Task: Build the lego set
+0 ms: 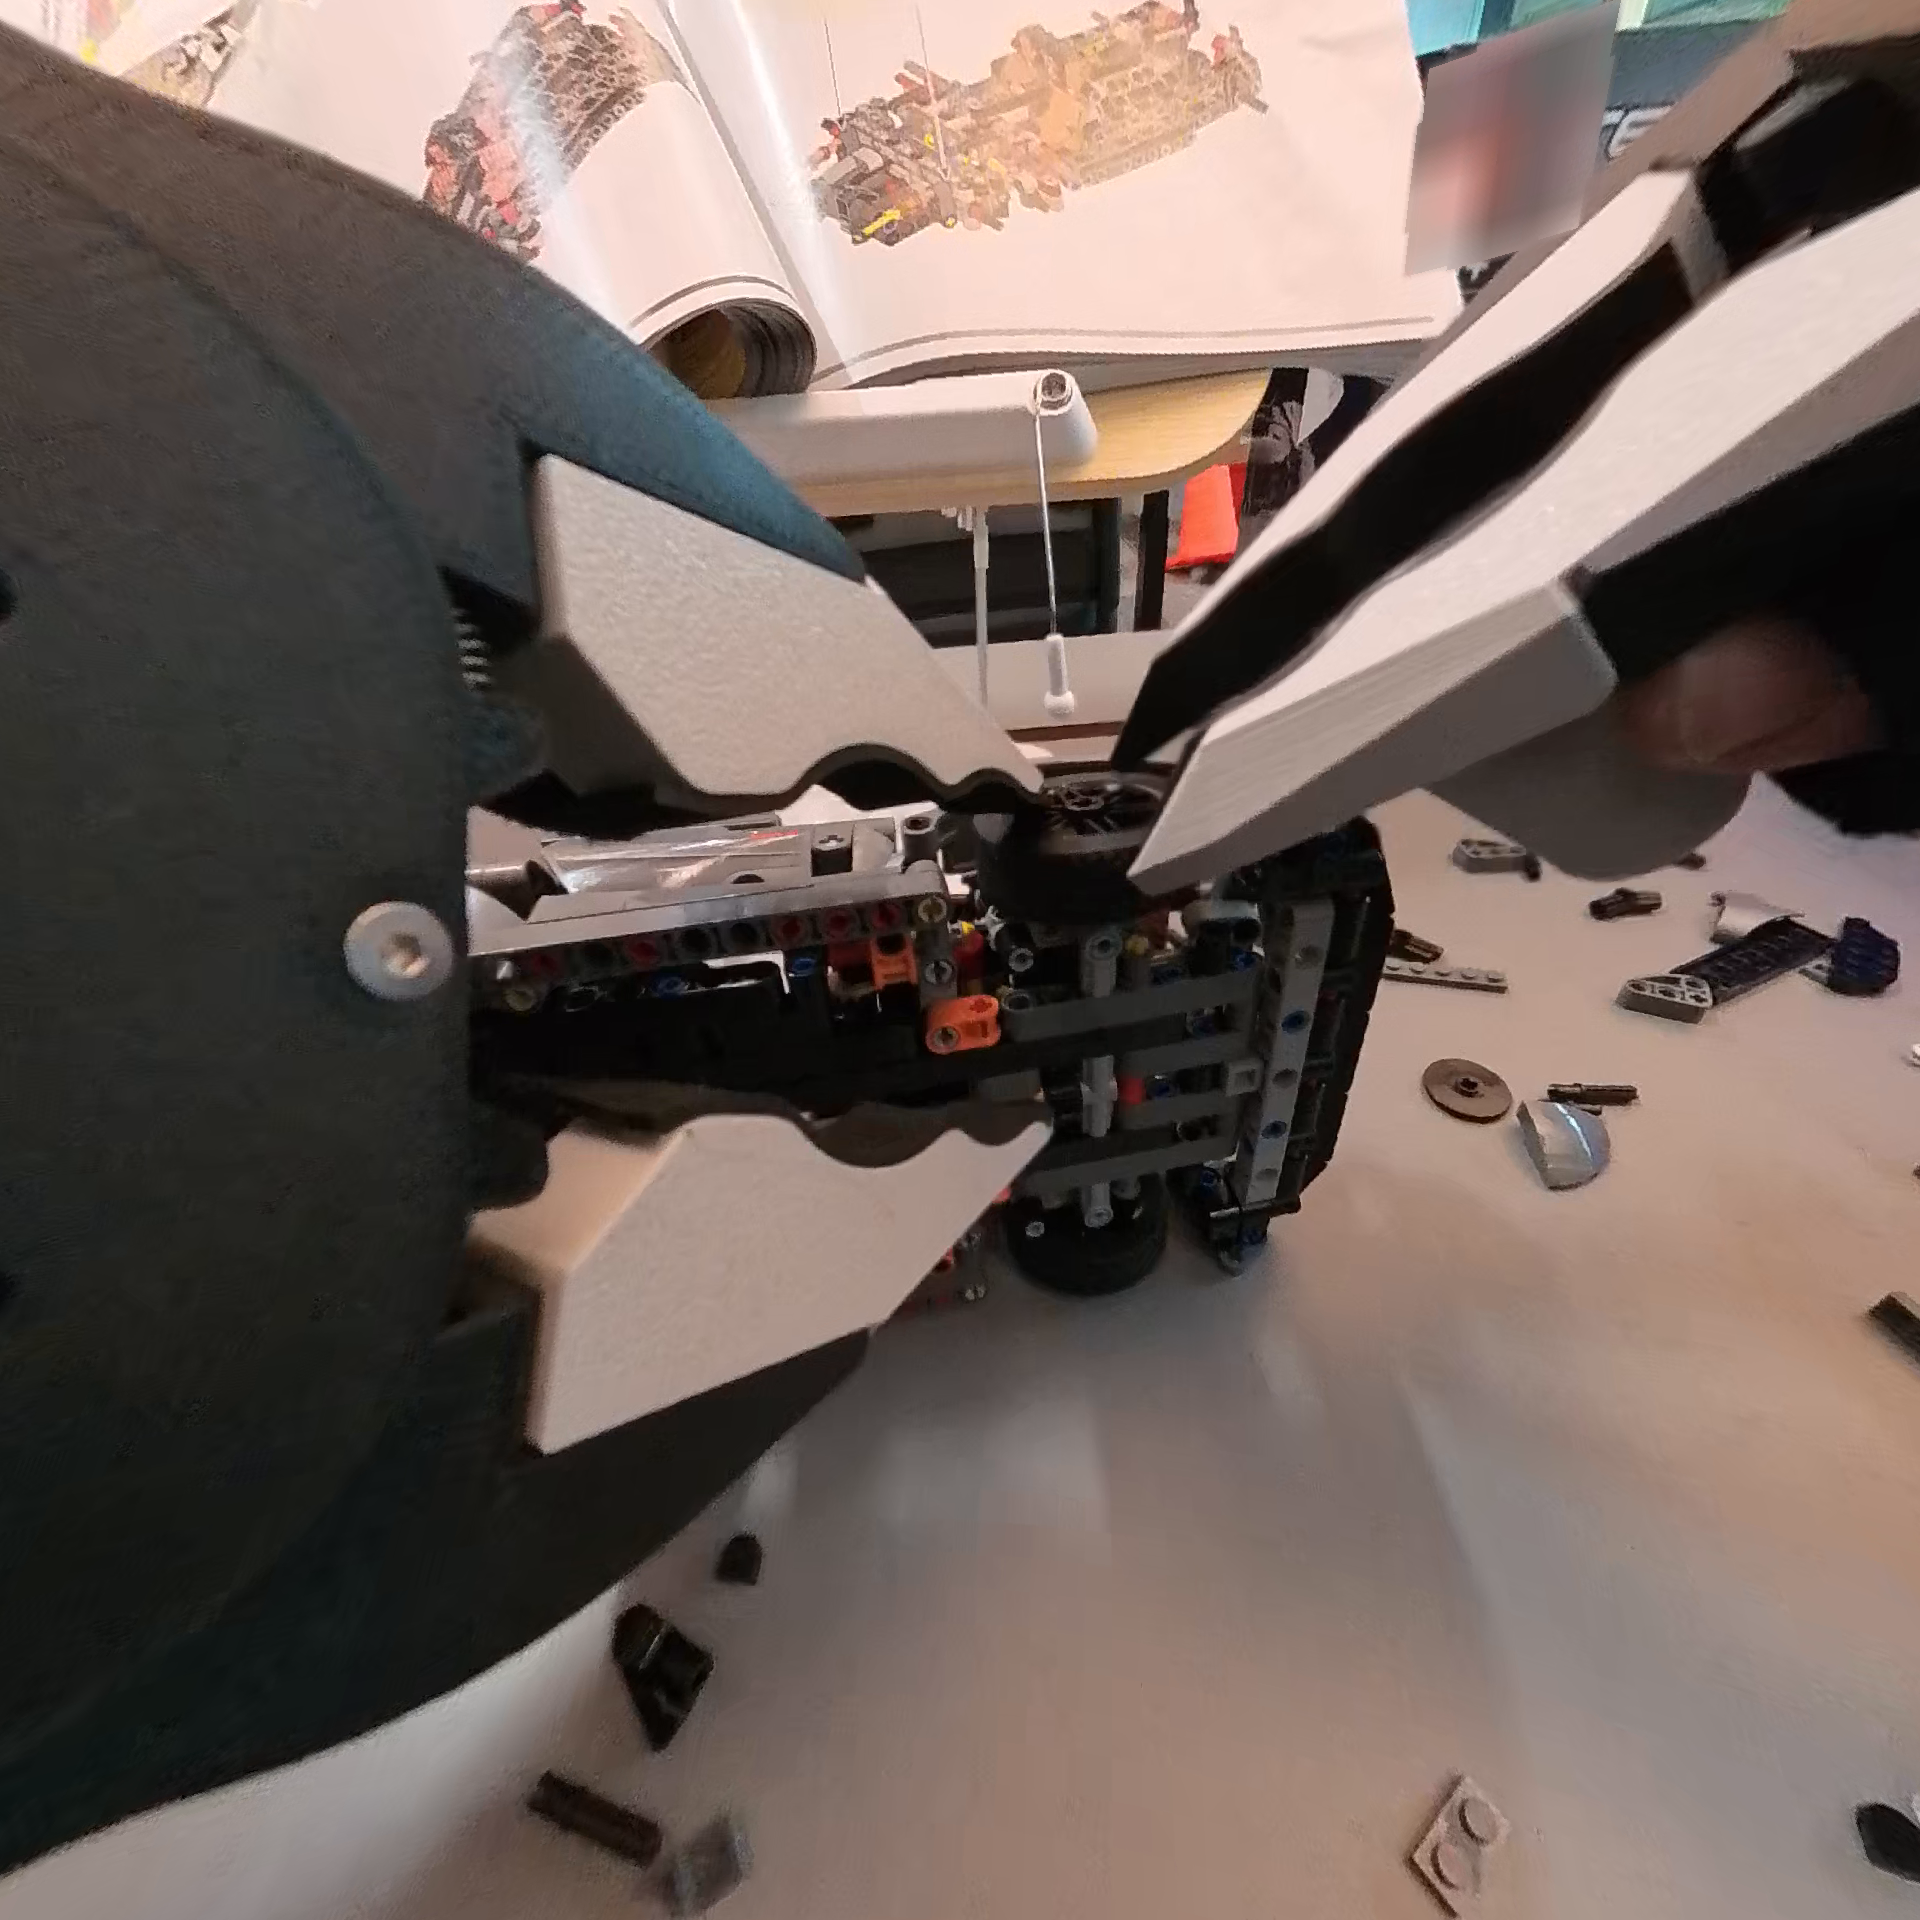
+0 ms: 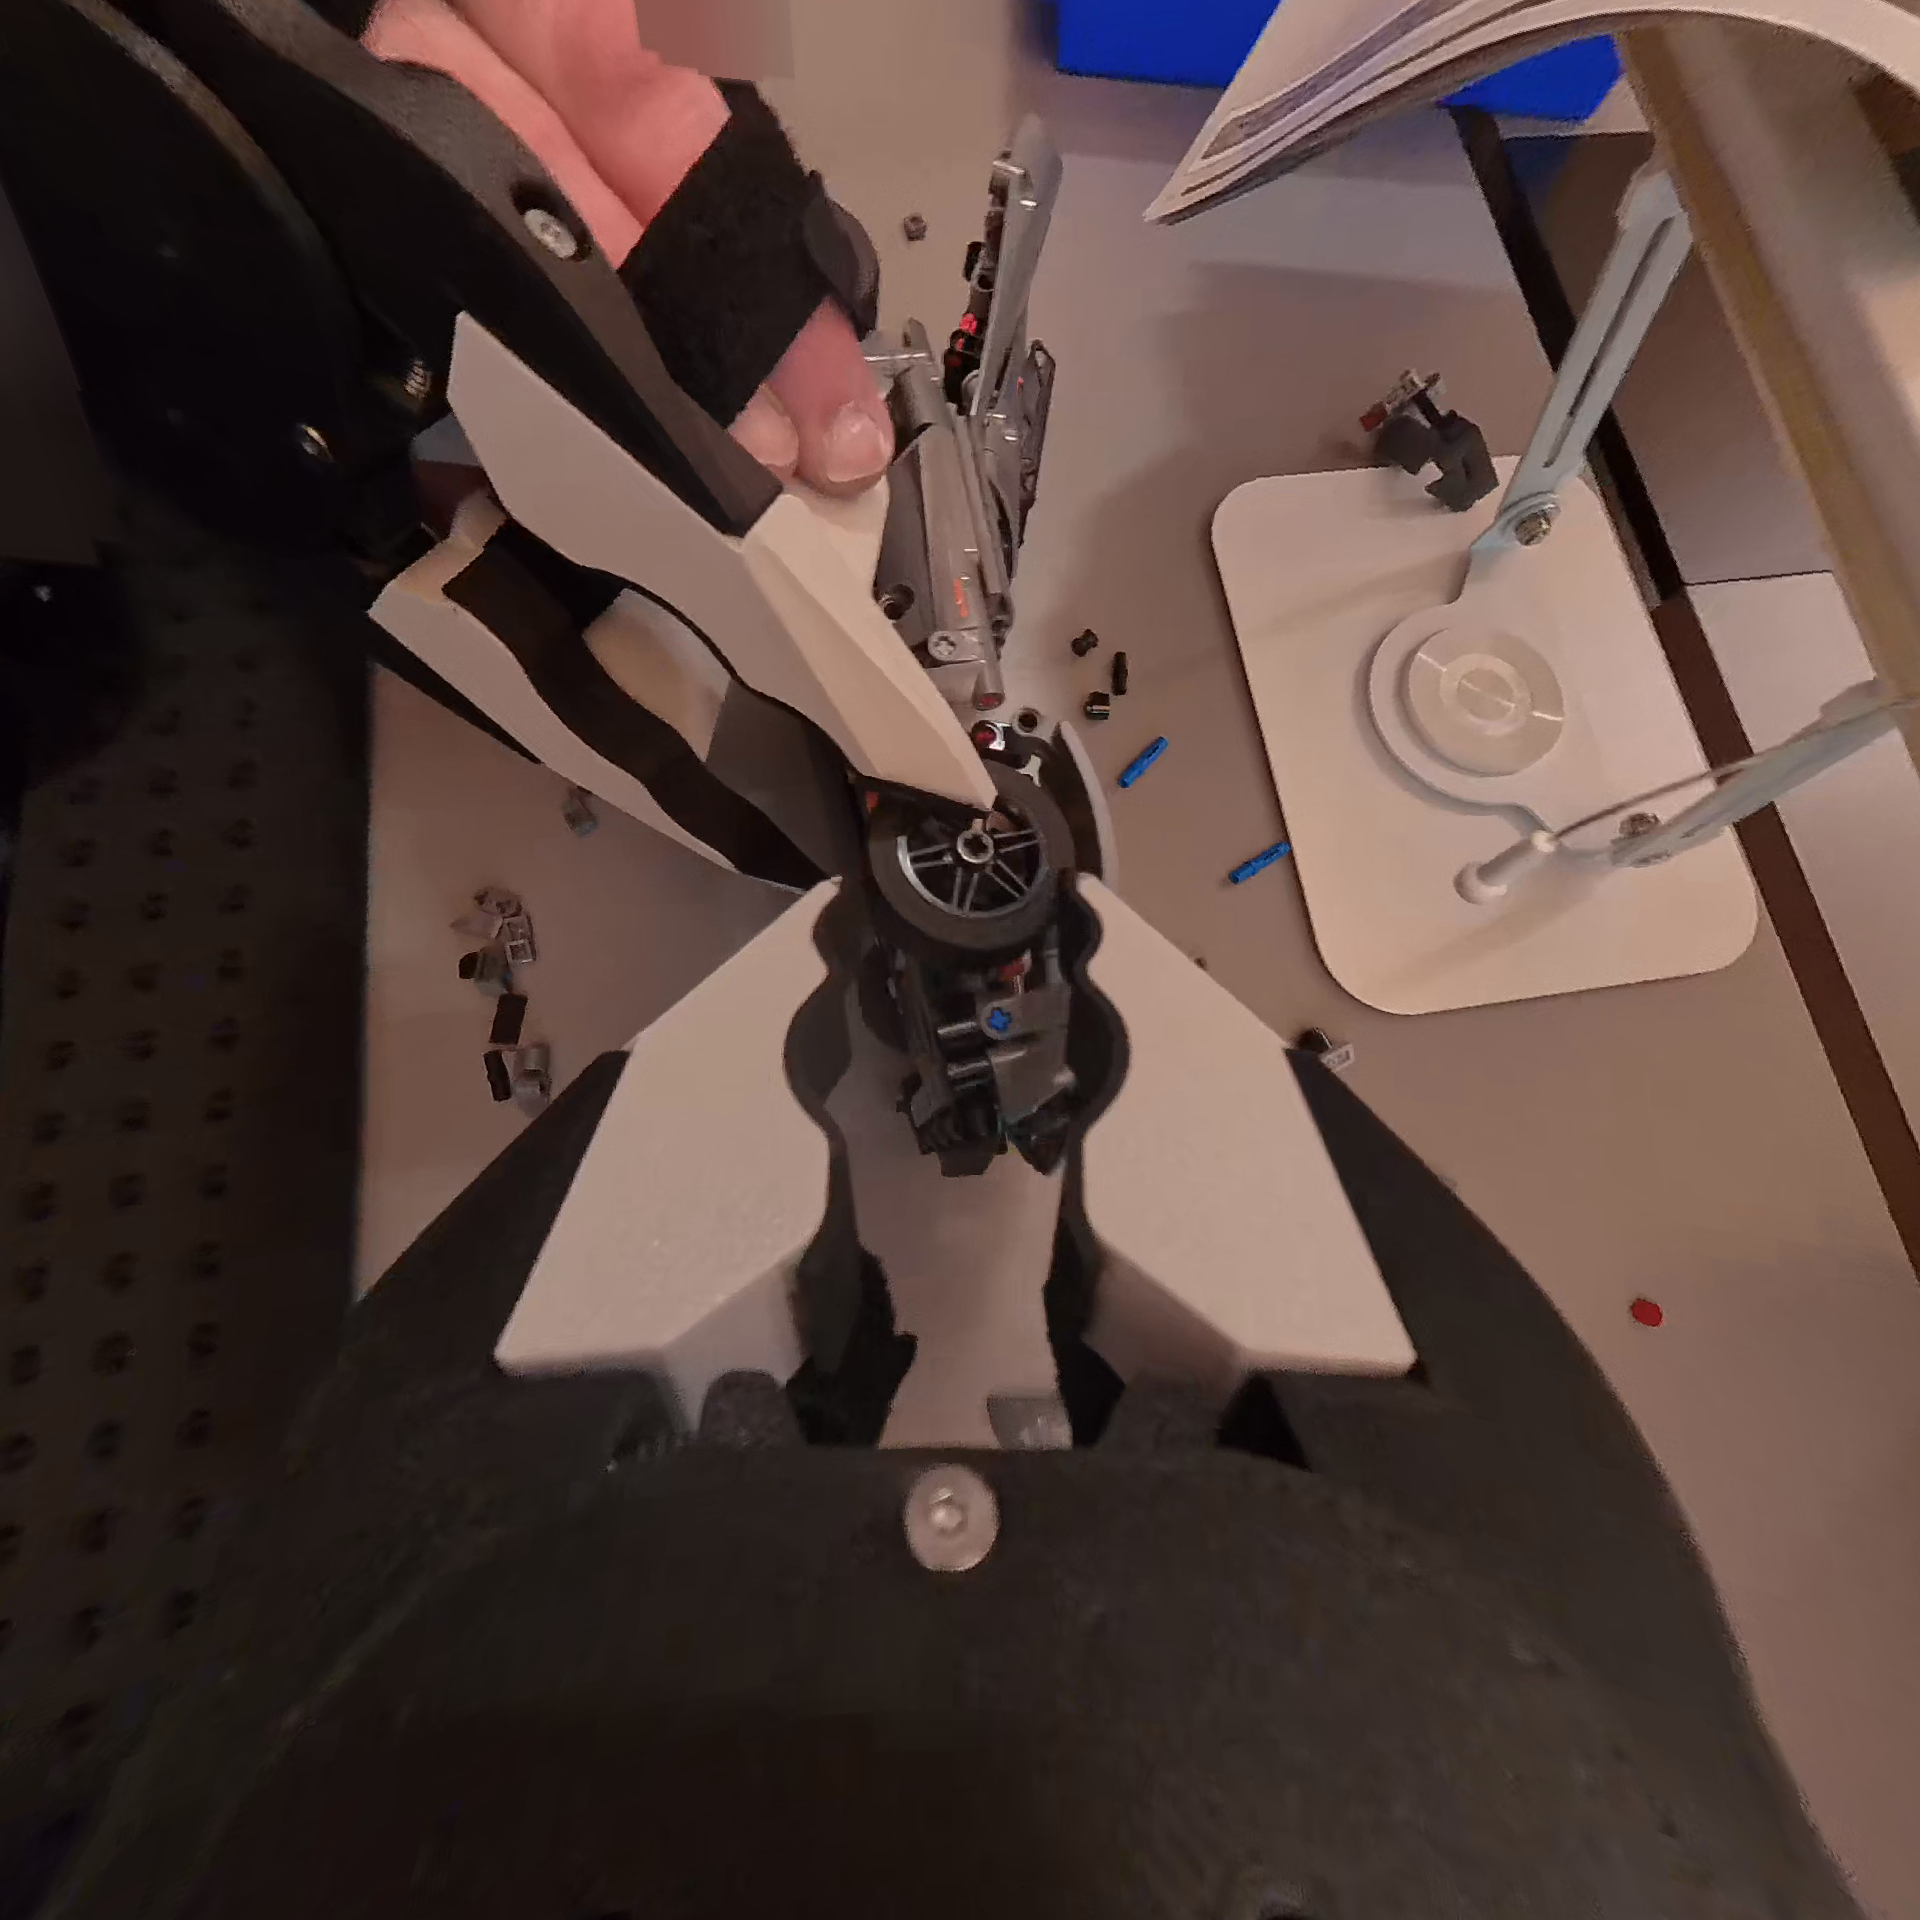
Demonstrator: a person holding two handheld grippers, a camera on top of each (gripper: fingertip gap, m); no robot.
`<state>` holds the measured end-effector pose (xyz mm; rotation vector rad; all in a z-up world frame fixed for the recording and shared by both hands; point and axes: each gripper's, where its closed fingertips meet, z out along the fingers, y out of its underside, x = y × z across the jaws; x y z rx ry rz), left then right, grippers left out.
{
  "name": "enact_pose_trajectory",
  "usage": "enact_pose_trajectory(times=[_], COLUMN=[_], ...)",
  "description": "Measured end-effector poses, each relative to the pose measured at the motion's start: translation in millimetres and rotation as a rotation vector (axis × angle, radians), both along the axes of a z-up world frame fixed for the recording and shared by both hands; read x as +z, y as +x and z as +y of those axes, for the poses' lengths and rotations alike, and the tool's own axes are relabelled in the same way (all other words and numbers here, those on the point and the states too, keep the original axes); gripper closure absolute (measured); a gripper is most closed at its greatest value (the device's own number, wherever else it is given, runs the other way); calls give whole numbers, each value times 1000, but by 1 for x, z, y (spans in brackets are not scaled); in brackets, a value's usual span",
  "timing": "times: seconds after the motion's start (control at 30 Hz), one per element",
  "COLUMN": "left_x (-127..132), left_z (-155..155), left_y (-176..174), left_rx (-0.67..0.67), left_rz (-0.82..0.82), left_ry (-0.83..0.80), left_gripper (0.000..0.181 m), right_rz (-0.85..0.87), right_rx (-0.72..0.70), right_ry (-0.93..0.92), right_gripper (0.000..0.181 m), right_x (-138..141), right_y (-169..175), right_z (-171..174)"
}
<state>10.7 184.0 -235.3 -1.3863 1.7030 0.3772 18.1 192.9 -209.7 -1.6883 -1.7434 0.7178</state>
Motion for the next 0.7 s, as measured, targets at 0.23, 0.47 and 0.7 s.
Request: enact_pose_trajectory(times=[0.23, 0.47, 0.7], left_x=[-1, -2, -5], left_z=[0, 0, 3], left_y=[0, -1, -2], left_rx=[-15, -18, -23], left_rz=[18, 57, 106], left_ry=[22, 56, 153], left_gripper=[128, 126, 132], right_rz=[1, 12, -10], right_rx=[-10, -8, -27], right_ry=[-43, -19, 96], right_gripper=[141, 142, 142], right_x=[-8, -9, -14], right_y=[-4, -4, -5], right_z=[3, 1, 1])
